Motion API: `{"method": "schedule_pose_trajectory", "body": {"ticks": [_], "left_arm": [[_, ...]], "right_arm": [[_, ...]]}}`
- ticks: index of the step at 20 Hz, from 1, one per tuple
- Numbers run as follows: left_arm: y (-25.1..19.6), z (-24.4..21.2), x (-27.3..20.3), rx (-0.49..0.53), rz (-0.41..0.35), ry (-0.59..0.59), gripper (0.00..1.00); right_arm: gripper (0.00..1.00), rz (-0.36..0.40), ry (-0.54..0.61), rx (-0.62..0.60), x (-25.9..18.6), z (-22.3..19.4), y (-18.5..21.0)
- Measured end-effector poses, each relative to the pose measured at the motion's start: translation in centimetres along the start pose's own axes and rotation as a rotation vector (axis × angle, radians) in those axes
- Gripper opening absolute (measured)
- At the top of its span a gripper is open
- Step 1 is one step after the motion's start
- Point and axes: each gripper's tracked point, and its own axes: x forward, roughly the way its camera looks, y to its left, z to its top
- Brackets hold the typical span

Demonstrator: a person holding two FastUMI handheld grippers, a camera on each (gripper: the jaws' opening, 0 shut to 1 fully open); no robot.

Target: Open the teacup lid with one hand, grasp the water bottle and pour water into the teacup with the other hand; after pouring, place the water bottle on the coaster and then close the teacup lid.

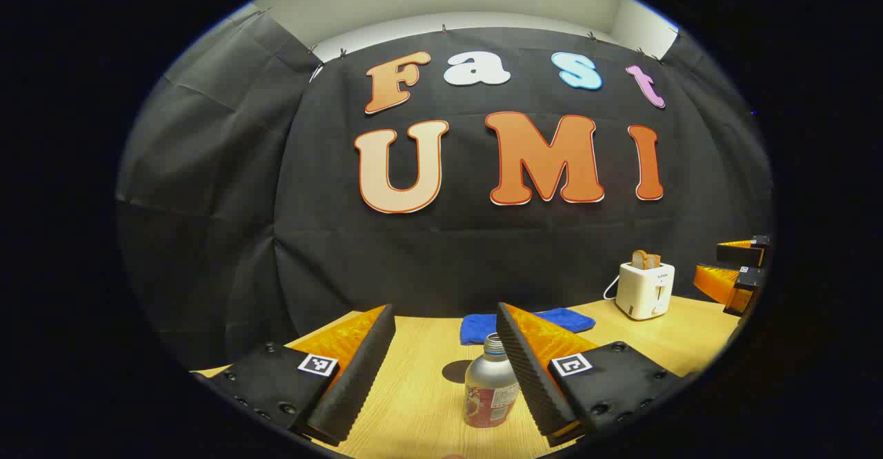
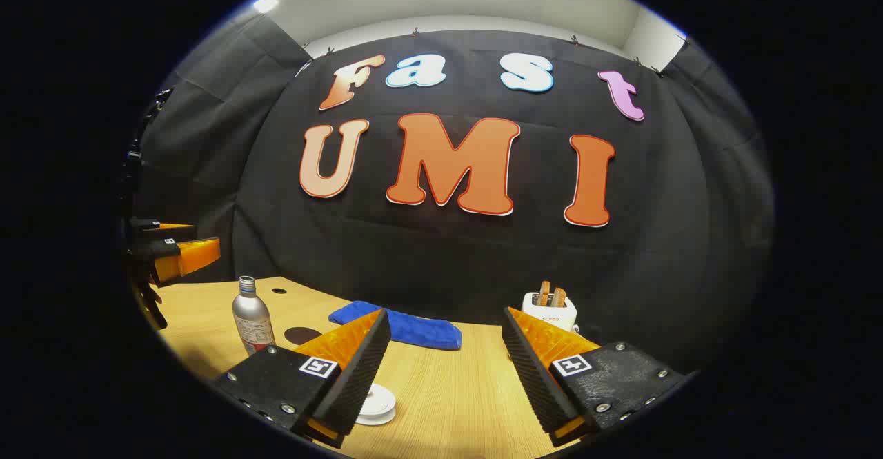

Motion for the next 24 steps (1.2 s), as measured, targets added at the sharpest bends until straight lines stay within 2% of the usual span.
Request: {"method": "schedule_pose_trajectory", "body": {"ticks": [4,9,10,11,16,17,24], "left_arm": [[-0.4,0.5,-0.2,-0.014,-0.019,-0.017,1.0],[-0.7,-0.1,-0.2,-0.023,-0.03,0.002,0.94],[-0.6,-0.4,-0.2,-0.027,-0.029,0.007,0.94],[-0.6,-0.5,-0.2,-0.032,-0.028,0.011,0.99],[-0.7,-1.3,-0.2,-0.043,-0.04,0.03,0.99],[-0.7,-1.3,-0.1,-0.047,-0.045,0.032,0.97],[-1.3,-2.6,-0.5,-0.036,-0.071,0.054,1.0]], "right_arm": [[0.97,0.019,-0.007,0.011,0.2,0.3,0.5],[0.98,0.029,-0.008,0.002,0.2,0.3,1.1],[0.98,0.032,-0.003,0.0,0.3,0.1,1.2],[0.98,0.037,0.003,-0.002,0.4,-0.2,1.3],[0.98,0.074,0.023,0.001,0.7,-0.9,2.4],[0.98,0.087,0.031,0.001,0.7,-1.2,2.8],[0.96,0.163,0.128,0.003,1.1,-5.3,5.5]]}}
